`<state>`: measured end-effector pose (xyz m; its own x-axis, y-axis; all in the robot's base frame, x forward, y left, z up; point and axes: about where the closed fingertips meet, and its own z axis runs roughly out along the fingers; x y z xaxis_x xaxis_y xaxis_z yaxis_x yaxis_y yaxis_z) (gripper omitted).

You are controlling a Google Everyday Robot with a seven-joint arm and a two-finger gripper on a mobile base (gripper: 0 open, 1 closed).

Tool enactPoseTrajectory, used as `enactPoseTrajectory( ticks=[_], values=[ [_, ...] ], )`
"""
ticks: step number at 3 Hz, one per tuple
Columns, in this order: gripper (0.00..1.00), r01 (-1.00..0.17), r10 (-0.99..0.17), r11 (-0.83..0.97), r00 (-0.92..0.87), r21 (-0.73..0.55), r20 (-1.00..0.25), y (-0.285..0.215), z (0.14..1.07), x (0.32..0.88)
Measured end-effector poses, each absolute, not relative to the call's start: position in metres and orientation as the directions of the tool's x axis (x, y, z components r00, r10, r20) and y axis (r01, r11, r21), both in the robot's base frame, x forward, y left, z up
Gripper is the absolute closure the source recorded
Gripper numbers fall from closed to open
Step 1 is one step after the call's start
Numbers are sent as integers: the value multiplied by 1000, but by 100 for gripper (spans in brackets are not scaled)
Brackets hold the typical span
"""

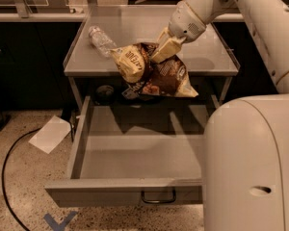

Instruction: Pick brown chip bag from top drawer and place on counter

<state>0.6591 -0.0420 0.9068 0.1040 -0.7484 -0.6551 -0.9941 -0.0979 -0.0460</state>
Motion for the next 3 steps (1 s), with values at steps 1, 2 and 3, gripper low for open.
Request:
enactPoseTrajectory(
  ticks=[1, 2, 3],
  values=[
    [100, -984, -778, -99, 168, -146, -605, -42, 932, 671],
    [100, -951, -837, -72, 222, -301, -500, -61, 965, 696],
    [100, -908, -896, -45, 221, -417, -386, -86, 980, 722]
  ],
)
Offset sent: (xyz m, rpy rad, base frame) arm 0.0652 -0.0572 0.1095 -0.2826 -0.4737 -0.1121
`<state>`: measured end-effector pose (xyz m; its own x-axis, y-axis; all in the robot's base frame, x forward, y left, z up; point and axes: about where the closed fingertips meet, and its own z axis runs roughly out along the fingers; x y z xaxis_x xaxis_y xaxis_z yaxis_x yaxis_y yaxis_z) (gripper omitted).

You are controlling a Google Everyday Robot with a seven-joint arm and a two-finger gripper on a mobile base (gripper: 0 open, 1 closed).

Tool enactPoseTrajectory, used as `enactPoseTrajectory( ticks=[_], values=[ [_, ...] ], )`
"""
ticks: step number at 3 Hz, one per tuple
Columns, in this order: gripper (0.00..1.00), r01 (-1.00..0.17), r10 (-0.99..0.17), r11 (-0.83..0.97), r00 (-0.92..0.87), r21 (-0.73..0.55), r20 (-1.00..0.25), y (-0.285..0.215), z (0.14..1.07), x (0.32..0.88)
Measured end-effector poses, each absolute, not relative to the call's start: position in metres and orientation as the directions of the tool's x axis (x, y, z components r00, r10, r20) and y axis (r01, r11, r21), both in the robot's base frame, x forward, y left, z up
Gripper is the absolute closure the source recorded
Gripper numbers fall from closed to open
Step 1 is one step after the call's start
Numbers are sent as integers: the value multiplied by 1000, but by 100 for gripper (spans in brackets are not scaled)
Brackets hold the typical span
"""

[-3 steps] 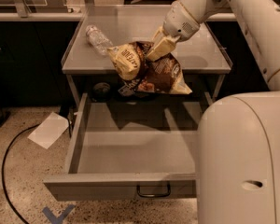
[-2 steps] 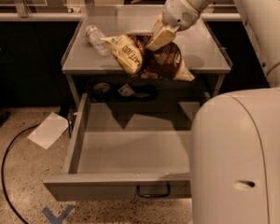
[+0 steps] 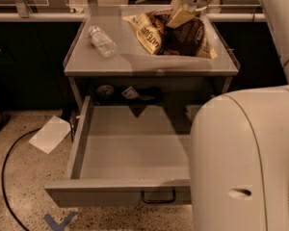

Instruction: Pick brown chip bag from top drawer and place on counter

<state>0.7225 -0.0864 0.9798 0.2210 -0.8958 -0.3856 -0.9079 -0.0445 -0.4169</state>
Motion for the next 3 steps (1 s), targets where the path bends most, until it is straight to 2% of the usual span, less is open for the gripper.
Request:
enactPoseTrajectory(
  ticks=[1, 2, 3],
  values=[
    [100, -872, -926, 4, 182, -489, -332, -110, 961, 759],
    [100, -872, -926, 4, 182, -489, -332, -110, 960, 759],
    [100, -870, -917, -4, 199, -493, -345, -85, 914, 795]
  ],
)
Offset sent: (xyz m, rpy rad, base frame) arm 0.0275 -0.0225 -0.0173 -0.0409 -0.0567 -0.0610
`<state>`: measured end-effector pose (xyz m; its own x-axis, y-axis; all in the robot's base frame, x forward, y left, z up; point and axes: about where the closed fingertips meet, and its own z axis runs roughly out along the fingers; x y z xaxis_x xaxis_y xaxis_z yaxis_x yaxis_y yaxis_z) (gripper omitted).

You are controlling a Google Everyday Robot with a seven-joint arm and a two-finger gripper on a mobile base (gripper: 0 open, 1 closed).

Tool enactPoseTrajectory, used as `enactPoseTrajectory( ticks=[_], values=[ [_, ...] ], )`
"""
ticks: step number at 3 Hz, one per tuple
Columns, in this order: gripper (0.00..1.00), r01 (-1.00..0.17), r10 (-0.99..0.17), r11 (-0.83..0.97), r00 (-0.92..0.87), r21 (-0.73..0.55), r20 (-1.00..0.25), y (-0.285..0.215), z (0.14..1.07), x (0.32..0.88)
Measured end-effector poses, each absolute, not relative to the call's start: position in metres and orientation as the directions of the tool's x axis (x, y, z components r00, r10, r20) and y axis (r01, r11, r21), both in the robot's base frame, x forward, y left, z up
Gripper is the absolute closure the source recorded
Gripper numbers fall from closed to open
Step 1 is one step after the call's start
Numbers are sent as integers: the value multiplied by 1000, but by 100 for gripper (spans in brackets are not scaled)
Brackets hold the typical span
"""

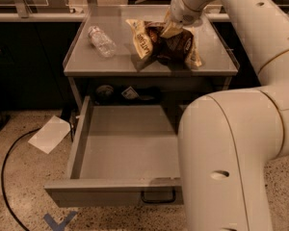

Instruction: Pick brown chip bag from top drawer and place on counter

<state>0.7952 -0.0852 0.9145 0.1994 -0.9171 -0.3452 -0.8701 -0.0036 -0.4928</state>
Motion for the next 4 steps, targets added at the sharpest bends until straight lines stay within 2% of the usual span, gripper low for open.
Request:
enactPoseTrajectory(
  ticks=[1, 2, 4],
  values=[
    [100, -870, -917, -3, 199, -494, -346, -85, 913, 797],
    [81, -870, -917, -3, 199, -494, -346, -85, 913, 797],
    [35, -870, -917, -3, 199, -494, -346, -85, 913, 797]
  ],
)
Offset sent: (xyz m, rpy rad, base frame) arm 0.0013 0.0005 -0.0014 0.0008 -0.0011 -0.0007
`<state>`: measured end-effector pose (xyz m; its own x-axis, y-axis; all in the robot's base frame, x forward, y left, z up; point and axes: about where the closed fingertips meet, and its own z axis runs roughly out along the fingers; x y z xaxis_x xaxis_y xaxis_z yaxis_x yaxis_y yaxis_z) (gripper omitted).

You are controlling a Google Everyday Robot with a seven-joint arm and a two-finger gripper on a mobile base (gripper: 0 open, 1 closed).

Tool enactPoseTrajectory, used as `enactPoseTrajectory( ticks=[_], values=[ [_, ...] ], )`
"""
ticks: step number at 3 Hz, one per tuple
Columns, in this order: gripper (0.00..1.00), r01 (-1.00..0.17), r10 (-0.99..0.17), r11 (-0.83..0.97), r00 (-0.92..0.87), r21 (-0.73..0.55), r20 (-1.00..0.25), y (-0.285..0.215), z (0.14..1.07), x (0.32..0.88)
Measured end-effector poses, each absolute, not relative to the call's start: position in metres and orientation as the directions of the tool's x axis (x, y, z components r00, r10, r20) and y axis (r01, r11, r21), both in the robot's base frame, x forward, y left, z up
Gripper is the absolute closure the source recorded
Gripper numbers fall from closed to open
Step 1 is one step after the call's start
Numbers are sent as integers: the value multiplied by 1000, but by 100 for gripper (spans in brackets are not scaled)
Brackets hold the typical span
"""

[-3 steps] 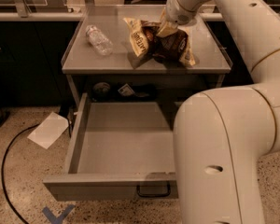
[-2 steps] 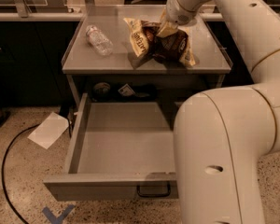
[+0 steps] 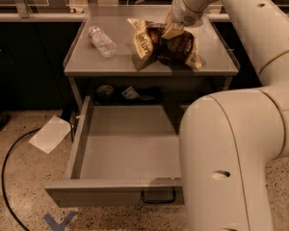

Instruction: Pick brown chip bag from top drawer and place on counter

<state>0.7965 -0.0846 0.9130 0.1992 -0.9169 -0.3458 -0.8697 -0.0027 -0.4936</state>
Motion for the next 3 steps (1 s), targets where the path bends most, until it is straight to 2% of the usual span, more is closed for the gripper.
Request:
enactPoseTrajectory(
  ticks=[1, 2, 3],
  values=[
    [11, -870, -917, -3, 199, -494, -346, -85, 913, 797],
    [0, -870, -917, -3, 199, -494, -346, -85, 913, 797],
    [0, -870, -917, -3, 199, -494, -346, -85, 913, 797]
  ],
)
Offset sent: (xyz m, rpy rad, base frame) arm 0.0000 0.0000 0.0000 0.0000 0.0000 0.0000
